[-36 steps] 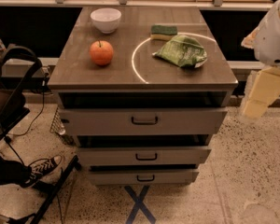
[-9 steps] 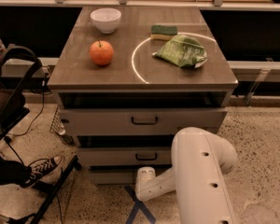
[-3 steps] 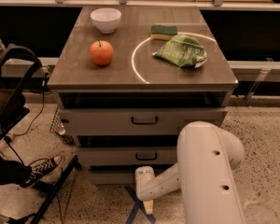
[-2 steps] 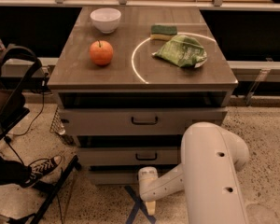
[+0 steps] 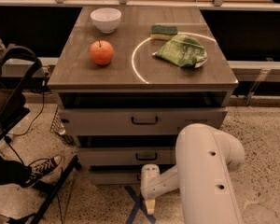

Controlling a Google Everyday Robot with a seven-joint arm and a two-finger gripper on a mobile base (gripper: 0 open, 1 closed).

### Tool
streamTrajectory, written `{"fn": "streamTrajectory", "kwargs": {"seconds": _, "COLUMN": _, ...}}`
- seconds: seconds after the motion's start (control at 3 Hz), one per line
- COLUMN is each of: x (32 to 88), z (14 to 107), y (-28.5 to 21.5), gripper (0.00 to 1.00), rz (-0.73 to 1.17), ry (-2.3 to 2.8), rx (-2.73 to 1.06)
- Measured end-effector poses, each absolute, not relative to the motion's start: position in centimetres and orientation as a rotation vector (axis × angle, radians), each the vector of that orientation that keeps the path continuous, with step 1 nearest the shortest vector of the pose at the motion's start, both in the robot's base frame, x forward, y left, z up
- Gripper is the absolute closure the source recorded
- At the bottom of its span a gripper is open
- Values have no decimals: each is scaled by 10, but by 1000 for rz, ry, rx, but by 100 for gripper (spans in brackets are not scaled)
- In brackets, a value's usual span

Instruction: Open bottom drawer

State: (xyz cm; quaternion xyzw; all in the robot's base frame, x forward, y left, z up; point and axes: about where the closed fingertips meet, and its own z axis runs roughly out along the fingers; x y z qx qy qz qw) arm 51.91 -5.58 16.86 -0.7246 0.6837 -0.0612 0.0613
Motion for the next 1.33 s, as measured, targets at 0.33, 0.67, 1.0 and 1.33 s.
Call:
{"fn": "streamTrajectory", "kwargs": {"seconds": 0.33, "x": 527, "z": 155, "y": -54, "gripper": 0, "rz": -165, "ry": 2088, "rx": -2196}}
{"fn": "streamTrajectory", "kwargs": {"seconds": 0.67, "x": 534, "z": 140, "y": -52, "gripper": 25, "rz": -165, "ry": 2111, "rx": -2213}}
{"fn": "streamTrajectory", "kwargs": {"seconds": 1.0, "x": 532, "z": 139, "y": -53, "gripper": 48, "rz": -163, "ry": 2110, "rx": -2214}}
{"fn": "streamTrajectory", "kwargs": {"seconds": 1.33, "x": 531, "z": 138, "y": -53, "gripper": 71, "rz": -162, "ry": 2111, "rx": -2216}}
